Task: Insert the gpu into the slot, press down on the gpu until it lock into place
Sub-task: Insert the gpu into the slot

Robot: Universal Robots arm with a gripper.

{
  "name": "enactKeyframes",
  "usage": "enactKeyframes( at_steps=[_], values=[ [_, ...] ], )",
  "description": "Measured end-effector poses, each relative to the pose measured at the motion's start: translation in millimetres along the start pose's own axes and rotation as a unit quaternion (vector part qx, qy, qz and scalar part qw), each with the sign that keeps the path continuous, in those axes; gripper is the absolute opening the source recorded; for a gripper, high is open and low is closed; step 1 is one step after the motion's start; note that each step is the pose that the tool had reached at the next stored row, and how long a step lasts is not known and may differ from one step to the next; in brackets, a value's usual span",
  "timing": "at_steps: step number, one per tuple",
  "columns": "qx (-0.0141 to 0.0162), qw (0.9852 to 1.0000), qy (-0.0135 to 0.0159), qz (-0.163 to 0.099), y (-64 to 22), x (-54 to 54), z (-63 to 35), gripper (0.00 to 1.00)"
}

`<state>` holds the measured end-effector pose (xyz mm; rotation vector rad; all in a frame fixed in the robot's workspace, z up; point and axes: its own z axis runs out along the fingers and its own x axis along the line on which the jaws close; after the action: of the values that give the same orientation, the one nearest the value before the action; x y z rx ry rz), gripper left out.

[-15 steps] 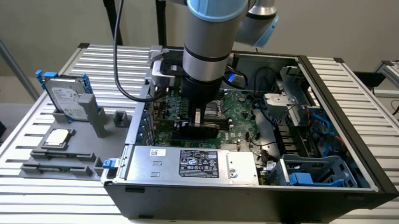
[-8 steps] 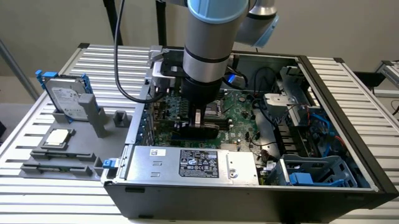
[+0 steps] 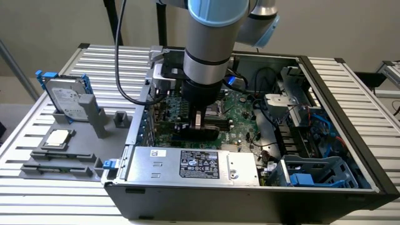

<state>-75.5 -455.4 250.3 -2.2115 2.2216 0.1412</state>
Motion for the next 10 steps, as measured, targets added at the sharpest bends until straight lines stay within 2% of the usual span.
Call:
enactKeyframes(
  at_steps=[5,6,8,9,10],
  values=[
    [-0.0001,1.0,-0.0001,0.0,-0.2,0.1,2.9,0.26],
    [0.0009,1.0,-0.0021,-0.001,-0.6,-0.2,4.6,0.27],
    [-0.0007,1.0,-0.0006,-0.001,-0.4,0.0,3.5,0.27],
    [-0.0017,1.0,-0.0001,0.0,-0.2,0.1,2.3,0.34],
    [-0.0018,1.0,-0.0004,0.0,-0.1,0.0,0.8,0.34]
  ],
)
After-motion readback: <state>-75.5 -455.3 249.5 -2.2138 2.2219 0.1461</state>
